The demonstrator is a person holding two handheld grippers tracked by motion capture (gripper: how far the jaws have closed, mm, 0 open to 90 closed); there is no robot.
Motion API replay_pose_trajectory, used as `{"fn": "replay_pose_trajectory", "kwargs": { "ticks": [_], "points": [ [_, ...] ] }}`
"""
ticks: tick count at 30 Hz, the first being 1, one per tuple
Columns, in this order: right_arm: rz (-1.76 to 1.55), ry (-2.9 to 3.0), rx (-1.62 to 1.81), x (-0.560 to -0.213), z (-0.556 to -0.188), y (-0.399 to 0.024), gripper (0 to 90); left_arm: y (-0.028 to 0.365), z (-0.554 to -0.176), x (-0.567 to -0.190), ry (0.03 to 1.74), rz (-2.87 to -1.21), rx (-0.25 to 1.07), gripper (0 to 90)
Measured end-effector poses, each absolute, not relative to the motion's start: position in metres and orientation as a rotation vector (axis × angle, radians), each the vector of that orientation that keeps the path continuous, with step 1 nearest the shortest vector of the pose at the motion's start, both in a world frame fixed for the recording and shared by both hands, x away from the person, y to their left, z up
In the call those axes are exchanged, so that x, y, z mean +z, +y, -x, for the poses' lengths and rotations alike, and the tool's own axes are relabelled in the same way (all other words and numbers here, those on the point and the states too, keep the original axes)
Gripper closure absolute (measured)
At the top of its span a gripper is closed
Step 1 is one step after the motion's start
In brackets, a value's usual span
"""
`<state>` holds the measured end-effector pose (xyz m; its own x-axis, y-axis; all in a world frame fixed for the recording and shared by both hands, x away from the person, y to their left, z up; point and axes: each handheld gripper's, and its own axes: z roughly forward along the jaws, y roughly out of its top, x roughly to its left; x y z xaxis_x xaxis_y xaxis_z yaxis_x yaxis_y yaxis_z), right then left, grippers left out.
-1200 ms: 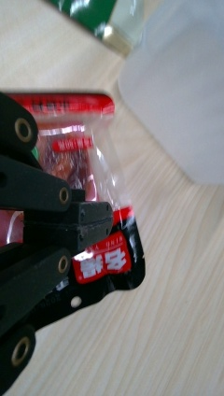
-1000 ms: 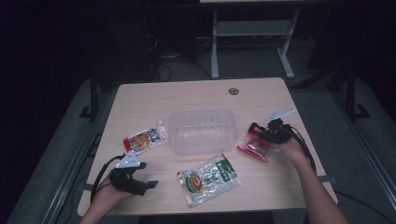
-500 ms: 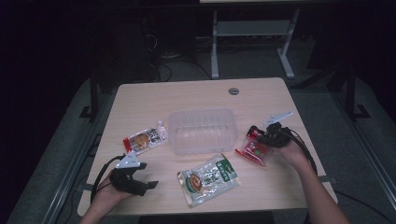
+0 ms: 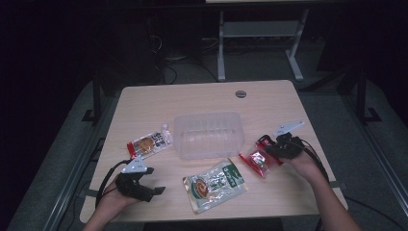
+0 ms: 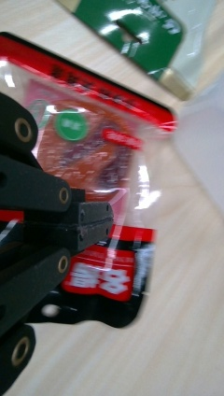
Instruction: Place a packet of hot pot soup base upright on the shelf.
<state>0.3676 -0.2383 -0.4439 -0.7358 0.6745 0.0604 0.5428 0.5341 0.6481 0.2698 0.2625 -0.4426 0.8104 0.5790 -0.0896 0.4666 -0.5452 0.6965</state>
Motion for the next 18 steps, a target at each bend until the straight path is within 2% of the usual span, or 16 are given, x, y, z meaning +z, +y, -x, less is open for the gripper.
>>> {"fn": "replay_pose_trajectory", "kwargs": {
  "ticks": [10,18],
  "points": [
    [-0.982,2.571,0.997,-0.447,-0.388,-0.215,89.7,0.261,-0.271,-0.443,0.75,-2.261,0.185,14.4],
    [-0.971,2.635,0.981,-0.453,-0.379,-0.216,89.8,0.257,-0.269,-0.443,0.734,-2.259,0.18,14.4]
  ]
}}
